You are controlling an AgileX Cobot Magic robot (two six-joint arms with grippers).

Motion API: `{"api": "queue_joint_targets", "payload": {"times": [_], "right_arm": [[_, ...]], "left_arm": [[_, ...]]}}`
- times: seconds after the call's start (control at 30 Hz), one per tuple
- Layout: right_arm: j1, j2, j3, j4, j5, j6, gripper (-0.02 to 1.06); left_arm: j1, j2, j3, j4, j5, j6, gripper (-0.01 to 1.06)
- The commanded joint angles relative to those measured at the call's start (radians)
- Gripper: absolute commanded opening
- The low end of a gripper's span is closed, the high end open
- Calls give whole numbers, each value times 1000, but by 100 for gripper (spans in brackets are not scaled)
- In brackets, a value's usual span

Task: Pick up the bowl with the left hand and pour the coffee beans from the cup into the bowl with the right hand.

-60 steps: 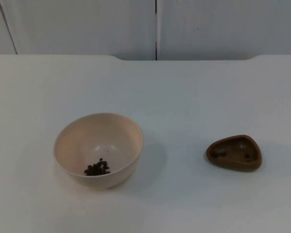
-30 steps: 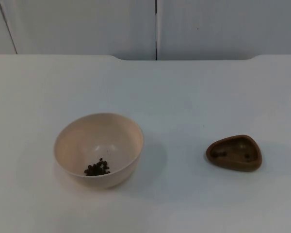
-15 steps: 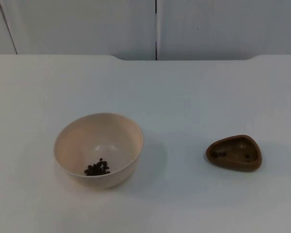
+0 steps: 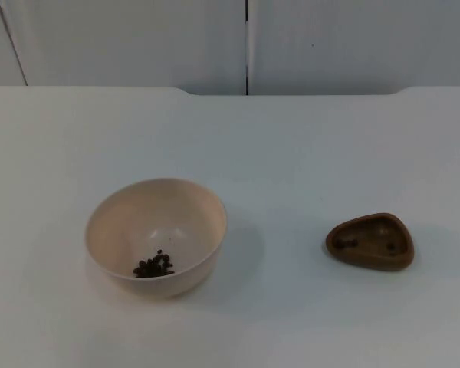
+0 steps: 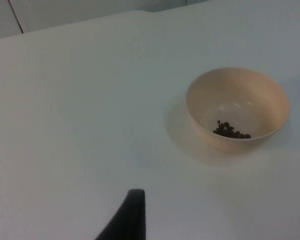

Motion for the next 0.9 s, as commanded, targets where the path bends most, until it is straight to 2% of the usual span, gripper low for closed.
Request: {"api": "queue_joint_targets", "payload": {"times": [0.0,0.07,0.1,0.87], "right_arm": [[-3,-3,2,0,-5,3,86],[-3,-3,2,0,-5,3,102],[-3,-3,2,0,-5,3,105],[-3,-3,2,0,-8,3,105]], "left_arm": [[2,-4,4,-16,-9,0,105],[2,-4,4,-16,-9,0,105],[2,-4,4,-16,-9,0,105],[2,-4,4,-14,-9,0,105]]}}
